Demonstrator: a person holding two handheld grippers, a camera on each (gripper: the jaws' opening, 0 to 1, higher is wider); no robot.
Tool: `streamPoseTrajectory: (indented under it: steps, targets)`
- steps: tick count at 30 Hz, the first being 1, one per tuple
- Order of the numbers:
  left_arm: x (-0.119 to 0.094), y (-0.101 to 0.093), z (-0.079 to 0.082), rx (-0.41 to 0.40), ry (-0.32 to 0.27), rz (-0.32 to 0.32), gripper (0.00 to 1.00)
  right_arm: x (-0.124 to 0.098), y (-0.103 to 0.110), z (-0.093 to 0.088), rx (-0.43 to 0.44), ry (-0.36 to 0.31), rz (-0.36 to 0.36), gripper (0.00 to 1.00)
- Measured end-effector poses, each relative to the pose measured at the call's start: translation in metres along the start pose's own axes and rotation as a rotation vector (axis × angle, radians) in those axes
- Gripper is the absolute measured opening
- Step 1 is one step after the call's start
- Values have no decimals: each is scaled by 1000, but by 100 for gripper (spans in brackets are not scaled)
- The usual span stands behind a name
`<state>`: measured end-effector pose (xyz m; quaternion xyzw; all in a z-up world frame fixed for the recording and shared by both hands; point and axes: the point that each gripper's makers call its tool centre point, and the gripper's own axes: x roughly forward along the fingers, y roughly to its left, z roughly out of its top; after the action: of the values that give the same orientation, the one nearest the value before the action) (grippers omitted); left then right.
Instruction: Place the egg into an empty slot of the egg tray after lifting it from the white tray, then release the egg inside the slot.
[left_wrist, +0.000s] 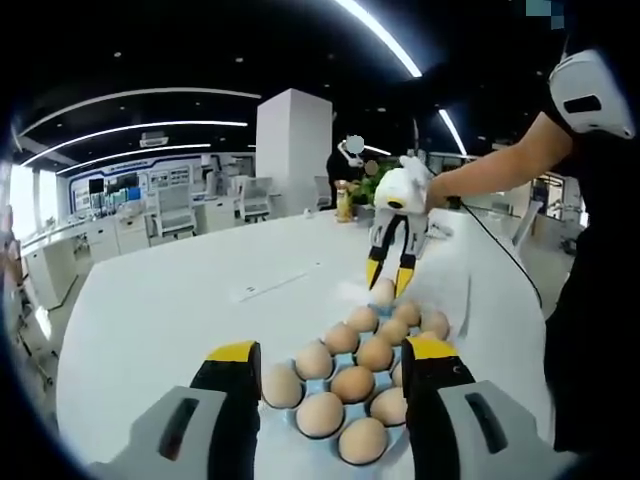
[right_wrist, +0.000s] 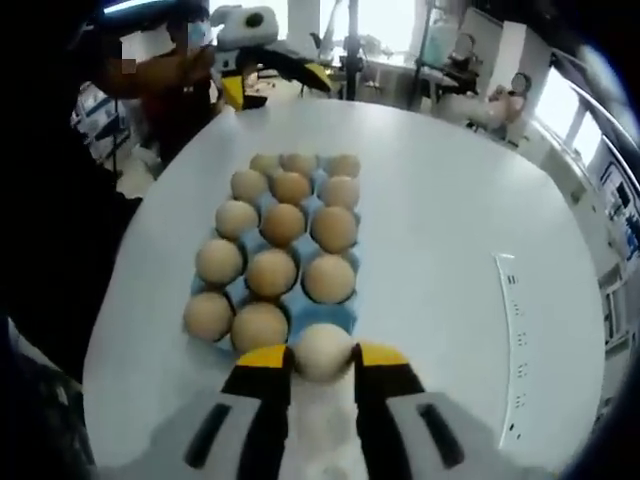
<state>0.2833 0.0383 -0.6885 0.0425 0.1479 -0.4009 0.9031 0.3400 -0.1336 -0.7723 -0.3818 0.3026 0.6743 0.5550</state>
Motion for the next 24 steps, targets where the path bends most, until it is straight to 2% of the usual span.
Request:
streamPoseTrajectory:
  steps: [13, 24]
  targets:
    - [1, 1, 0, 1, 0, -2, 57, 18, -1, 0, -3, 17, 26, 24]
    - [1, 2, 0, 0, 3, -1, 57, 21, -1, -1, 0, 20, 35, 24]
